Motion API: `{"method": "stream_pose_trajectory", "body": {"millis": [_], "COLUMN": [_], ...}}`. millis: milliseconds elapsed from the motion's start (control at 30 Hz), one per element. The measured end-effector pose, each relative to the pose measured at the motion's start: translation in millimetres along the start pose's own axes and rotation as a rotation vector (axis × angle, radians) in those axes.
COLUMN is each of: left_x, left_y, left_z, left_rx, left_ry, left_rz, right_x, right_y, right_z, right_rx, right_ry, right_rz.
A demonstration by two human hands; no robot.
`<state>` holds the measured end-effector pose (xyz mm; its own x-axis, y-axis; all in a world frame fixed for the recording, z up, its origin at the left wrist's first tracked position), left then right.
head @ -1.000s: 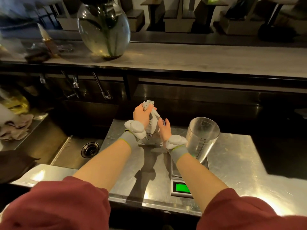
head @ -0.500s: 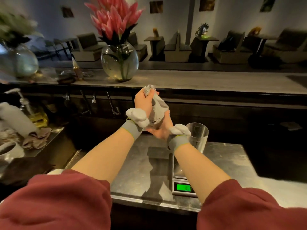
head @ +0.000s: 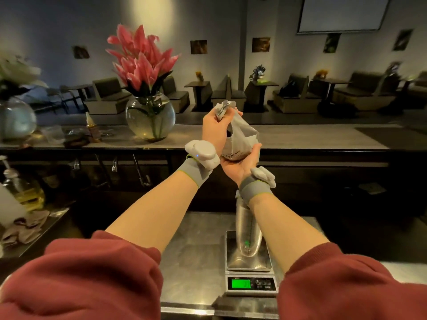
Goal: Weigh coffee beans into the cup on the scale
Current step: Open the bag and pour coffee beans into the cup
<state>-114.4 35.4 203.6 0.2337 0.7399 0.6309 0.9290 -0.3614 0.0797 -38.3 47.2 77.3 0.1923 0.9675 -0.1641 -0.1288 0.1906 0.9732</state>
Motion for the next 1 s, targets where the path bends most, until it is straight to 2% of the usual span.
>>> {"method": "stream_pose_trajectory", "body": {"millis": [100,233,467,600,833,1000], "left_x": [-0.4,7.1,2.2,-3.6,-17.1,-28.5], "left_y": [8.0,20.5,41.9,50.2,42.0,33.4], "left_z": [2.1,25.3,84.7,104.5,134.2,137.3], "left_rx": [0.011,0.217,0.3,0.402,0.439,0.45], "left_ry": [0.017,-0.014,-0.199,-0.23,-0.313,-0.235], "left_rz": [-0.032,-0.027,0.009,0.066,0.15,0.25], "right_x": [1.7,2.9,0.7,0.7,-0.6,-1.3], "right_y": [-6.7,-23.8,-68.9,-92.0,-112.2,-112.9], "right_z": [12.9,51.4,119.4,126.1,129.1,123.6], "right_rx": [-0.007,-0.002,-0.069,-0.057,-0.03,-0.108], "right_ry": [-0.034,-0.081,-0.218,-0.235,-0.311,-0.334], "right_rz": [-0.007,-0.048,-0.23,-0.274,-0.36,-0.323]}}
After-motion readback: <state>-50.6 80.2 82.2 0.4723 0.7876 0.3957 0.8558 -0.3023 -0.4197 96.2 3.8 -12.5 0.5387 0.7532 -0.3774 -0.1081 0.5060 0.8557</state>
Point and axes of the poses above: each hand's wrist, its own x-axis towards the middle knuckle, its own y-axis out of the palm, z = x × y, the point moved 8 cm from there along x, towards the middle knuckle, and after that the axes turned 7 degrees about y, right-handed, at the moved point
